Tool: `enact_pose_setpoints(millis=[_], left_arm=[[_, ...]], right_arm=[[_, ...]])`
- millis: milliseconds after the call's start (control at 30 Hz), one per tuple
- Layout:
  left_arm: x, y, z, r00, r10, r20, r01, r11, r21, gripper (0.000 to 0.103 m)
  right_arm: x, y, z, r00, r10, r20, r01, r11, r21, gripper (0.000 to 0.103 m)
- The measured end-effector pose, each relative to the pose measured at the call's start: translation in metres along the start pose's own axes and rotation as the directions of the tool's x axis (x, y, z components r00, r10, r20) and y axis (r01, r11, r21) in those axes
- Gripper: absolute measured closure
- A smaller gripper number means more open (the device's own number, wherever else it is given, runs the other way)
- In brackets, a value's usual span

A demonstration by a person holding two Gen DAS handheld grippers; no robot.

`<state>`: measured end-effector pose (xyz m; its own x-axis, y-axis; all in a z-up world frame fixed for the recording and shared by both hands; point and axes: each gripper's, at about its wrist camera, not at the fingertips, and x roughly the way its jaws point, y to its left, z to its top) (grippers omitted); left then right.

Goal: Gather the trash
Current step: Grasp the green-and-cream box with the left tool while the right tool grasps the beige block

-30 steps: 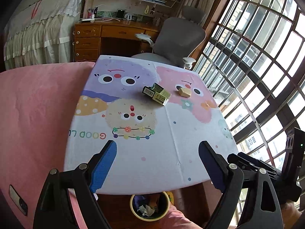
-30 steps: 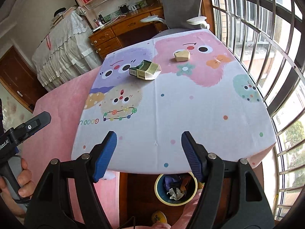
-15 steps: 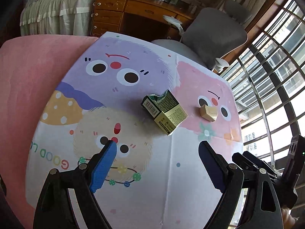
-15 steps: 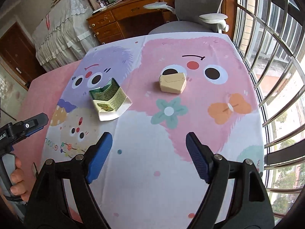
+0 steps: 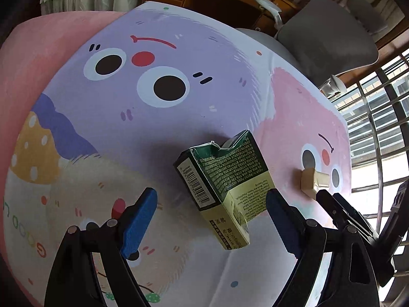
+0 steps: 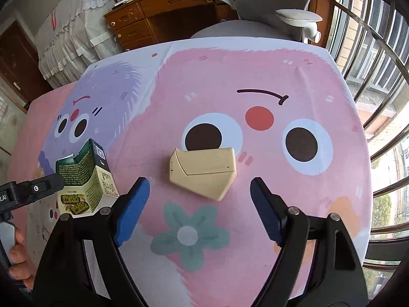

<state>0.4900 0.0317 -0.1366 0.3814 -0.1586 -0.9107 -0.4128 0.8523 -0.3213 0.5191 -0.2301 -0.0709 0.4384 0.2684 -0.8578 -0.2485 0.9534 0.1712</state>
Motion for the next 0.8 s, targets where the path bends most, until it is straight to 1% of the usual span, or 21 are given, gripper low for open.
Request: enact_pose_setpoints(millis=[100, 200, 233, 300, 367, 500, 533, 567, 600, 633, 700, 733, 800], left_arm=[[0.014, -0.004, 0.002, 1.0, -0.002, -0.014, 0.002, 1.0, -0.008, 0.019], [0.025, -0.008, 0.002, 1.0, -0.008, -0.029, 0.007, 1.0, -0.01, 0.025], [0.025, -0.007, -0.003, 1.0, -0.012, -0.029, 0.012, 1.0, -0.016, 0.027], [0.03, -0.006, -0.002, 0.999, -0.029, -0.031, 0.028, 0.999, -0.034, 0.031], [0.036, -0.009, -0.002, 0.998, -0.045, -0.038, 0.044, 0.998, -0.038, 0.04], [0.039, -0.017, -0.005, 0.998, -0.049, -0.042, 0.047, 0.998, -0.031, 0.049], [0.041, -0.019, -0.006, 0.998, -0.048, -0.04, 0.046, 0.998, -0.033, 0.055], [0.043, -0.022, -0.006, 0.998, -0.049, -0.037, 0.047, 0.998, -0.037, 0.063], [0.04, -0.019, -0.01, 0.998, -0.05, -0.03, 0.049, 0.998, -0.041, 0.066], [0.038, -0.02, -0.011, 0.998, -0.056, -0.019, 0.055, 0.997, -0.045, 0.068], [0.034, -0.023, -0.013, 0.999, -0.04, 0.004, 0.04, 0.999, -0.036, 0.071], [0.03, -0.025, -0.015, 1.0, -0.026, 0.009, 0.027, 0.999, -0.021, 0.072], [0.023, -0.031, -0.017, 1.0, -0.003, 0.025, 0.002, 1.0, 0.019, 0.074]], right_arm=[[0.015, 0.003, 0.006, 1.0, -0.013, 0.005, 0.013, 0.999, -0.035, 0.024], [0.026, 0.011, 0.004, 0.999, -0.038, -0.004, 0.037, 0.998, -0.059, 0.024], [0.031, 0.011, 0.005, 0.999, -0.046, -0.008, 0.045, 0.997, -0.065, 0.024], [0.039, 0.012, 0.006, 0.997, -0.071, -0.01, 0.07, 0.994, -0.082, 0.024], [0.042, 0.016, 0.003, 0.996, -0.09, 0.003, 0.09, 0.99, -0.105, 0.024], [0.049, 0.022, 0.003, 0.994, -0.11, 0.012, 0.11, 0.983, -0.147, 0.024], [0.05, 0.024, 0.002, 0.993, -0.114, 0.015, 0.115, 0.981, -0.154, 0.024], [0.051, 0.026, 0.001, 0.993, -0.119, 0.018, 0.121, 0.98, -0.159, 0.024], [0.05, 0.027, -0.001, 0.992, -0.124, 0.02, 0.126, 0.979, -0.162, 0.024], [0.05, 0.028, -0.001, 0.991, -0.132, 0.023, 0.134, 0.977, -0.164, 0.026], [0.046, 0.028, -0.005, 0.99, -0.137, 0.032, 0.141, 0.976, -0.164, 0.033], [0.045, 0.028, -0.005, 0.99, -0.136, 0.04, 0.141, 0.977, -0.163, 0.044], [0.042, 0.027, -0.005, 0.991, -0.129, 0.033, 0.133, 0.978, -0.163, 0.044]])
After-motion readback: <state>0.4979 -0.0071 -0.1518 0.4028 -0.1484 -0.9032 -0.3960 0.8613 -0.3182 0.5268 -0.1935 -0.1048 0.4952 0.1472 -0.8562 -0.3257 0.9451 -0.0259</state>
